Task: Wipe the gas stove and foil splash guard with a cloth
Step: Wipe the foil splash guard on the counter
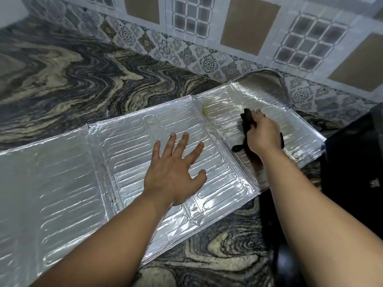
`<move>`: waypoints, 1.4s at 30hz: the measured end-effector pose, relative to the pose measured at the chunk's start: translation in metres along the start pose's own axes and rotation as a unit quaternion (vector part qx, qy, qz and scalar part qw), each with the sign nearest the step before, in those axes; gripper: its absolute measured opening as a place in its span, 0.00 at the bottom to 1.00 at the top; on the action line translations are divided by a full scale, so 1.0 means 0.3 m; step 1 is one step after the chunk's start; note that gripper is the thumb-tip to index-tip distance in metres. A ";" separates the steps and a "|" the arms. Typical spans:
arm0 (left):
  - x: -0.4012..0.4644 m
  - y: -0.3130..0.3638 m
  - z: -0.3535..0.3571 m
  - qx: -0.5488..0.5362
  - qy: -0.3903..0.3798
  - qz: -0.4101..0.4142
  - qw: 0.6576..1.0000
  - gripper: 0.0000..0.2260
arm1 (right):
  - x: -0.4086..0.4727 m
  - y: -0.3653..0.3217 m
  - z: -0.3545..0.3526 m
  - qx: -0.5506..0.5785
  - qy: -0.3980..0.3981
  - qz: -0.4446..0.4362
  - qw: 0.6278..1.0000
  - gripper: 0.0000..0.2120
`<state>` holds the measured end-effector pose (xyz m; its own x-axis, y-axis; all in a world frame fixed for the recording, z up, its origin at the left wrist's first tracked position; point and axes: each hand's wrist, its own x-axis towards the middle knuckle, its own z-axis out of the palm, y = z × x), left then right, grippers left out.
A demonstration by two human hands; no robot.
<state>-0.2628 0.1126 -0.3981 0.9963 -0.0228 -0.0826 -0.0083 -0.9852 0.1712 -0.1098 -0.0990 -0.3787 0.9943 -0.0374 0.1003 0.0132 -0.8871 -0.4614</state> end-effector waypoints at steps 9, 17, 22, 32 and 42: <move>0.002 0.002 -0.007 0.001 -0.002 0.002 1.000 0.32 | -0.103 -0.150 -0.065 0.155 -0.053 -0.182 0.969 0.33; 0.001 0.009 -0.010 0.002 -0.004 -0.002 1.000 0.33 | -0.140 -0.123 0.072 -0.107 -0.183 -0.363 0.907 0.26; 0.002 0.006 -0.008 0.004 -0.008 0.000 1.000 0.32 | -0.051 -0.167 0.109 -0.142 -0.186 -0.359 0.903 0.27; 0.001 -0.003 -0.011 0.001 -0.002 0.002 1.000 0.32 | 0.199 -0.271 0.213 -0.163 -0.150 -0.245 0.944 0.25; 0.001 -0.005 -0.008 0.001 0.002 -0.002 1.000 0.32 | 0.313 -0.093 0.133 -0.119 -0.086 -0.122 0.982 0.23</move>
<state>-0.2621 0.1145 -0.3960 0.9967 -0.0189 -0.0792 -0.0053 -0.9856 0.1689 -0.0127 -0.0593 -0.3917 0.9680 0.2500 0.0219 0.2486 -0.9432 -0.2204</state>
